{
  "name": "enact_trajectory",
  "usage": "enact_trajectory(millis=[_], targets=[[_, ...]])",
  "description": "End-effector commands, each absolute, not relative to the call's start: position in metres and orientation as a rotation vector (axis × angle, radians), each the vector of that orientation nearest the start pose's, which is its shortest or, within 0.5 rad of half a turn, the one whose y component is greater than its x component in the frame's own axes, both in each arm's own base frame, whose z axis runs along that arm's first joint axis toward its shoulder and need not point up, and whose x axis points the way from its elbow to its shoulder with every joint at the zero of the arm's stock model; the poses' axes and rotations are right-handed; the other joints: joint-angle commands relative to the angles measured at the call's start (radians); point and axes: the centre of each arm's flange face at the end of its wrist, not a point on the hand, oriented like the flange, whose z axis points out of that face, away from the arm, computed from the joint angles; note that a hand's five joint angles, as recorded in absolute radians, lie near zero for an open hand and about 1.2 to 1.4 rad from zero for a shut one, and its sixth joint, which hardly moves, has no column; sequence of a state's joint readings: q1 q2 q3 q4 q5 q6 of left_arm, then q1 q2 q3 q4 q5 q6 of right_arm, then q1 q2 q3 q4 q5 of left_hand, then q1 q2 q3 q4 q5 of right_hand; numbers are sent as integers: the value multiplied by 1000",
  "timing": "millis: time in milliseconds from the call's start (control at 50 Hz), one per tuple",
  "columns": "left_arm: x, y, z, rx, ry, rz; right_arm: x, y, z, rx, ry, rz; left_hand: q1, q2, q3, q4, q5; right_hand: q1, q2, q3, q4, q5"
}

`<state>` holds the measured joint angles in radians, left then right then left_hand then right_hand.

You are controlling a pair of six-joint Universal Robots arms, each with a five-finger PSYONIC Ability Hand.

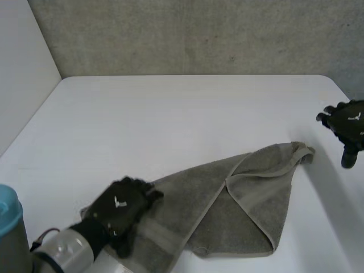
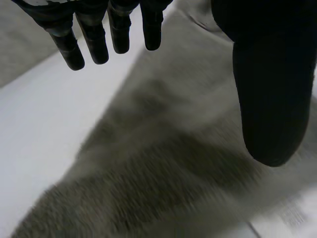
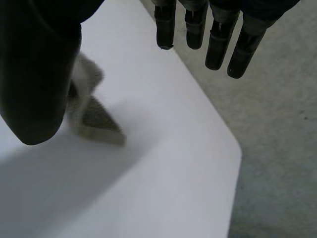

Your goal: Fold the laundry

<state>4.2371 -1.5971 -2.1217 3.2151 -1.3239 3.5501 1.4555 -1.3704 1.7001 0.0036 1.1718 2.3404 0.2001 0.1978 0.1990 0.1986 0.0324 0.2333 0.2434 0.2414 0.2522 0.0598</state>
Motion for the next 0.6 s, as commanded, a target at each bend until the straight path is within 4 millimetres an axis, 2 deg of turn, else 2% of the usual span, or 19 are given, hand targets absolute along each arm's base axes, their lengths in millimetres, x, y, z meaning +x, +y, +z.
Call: enact_trajectory(millis=[20,220,240,260,300,320,360,420,520,600], targets=[[-232,-100,143,1729,2421,-1570,142,-298,194,-1294,2336,-1905,22,24,23,24,15,-59,-69,-67,-78,-60],[-236,-95,138,1805,2424,-1602,149,-291,186,-1320,2302,-1905,90,92,91,91,83,-59,-69,-67,-78,-60],[-238,-98,138,1798,2405,-1629,150,-290,185,-1323,2300,-1900,180,182,181,181,173,-59,-69,-67,-78,-60],[-238,-98,138,1798,2404,-1629,151,-288,184,-1325,2300,-1893,181,183,182,182,174,-59,-69,-67,-78,-60],[-241,-106,139,1770,2356,-1711,152,-286,182,-1327,2298,-1883,446,449,447,448,440,-59,-69,-67,-78,-60],[-241,-106,139,1770,2356,-1711,152,-286,182,-1327,2298,-1883,448,450,449,449,441,-59,-69,-67,-78,-60],[-246,-116,144,1740,2280,-1825,153,-285,180,-1327,2300,-1874,769,772,771,771,763,-59,-69,-67,-78,-60],[-251,-126,147,1710,2193,-1929,153,-283,179,-1326,2304,-1866,853,855,854,854,846,-59,-69,-67,-78,-60],[-256,-135,142,1704,2175,-1945,156,-281,178,-1333,2297,-1854,1035,1037,1036,1036,1028,-59,-69,-67,-78,-60],[-257,-135,137,1723,2205,-1910,158,-279,177,-1340,2289,-1850,973,976,975,975,967,-59,-69,-67,-78,-60]])
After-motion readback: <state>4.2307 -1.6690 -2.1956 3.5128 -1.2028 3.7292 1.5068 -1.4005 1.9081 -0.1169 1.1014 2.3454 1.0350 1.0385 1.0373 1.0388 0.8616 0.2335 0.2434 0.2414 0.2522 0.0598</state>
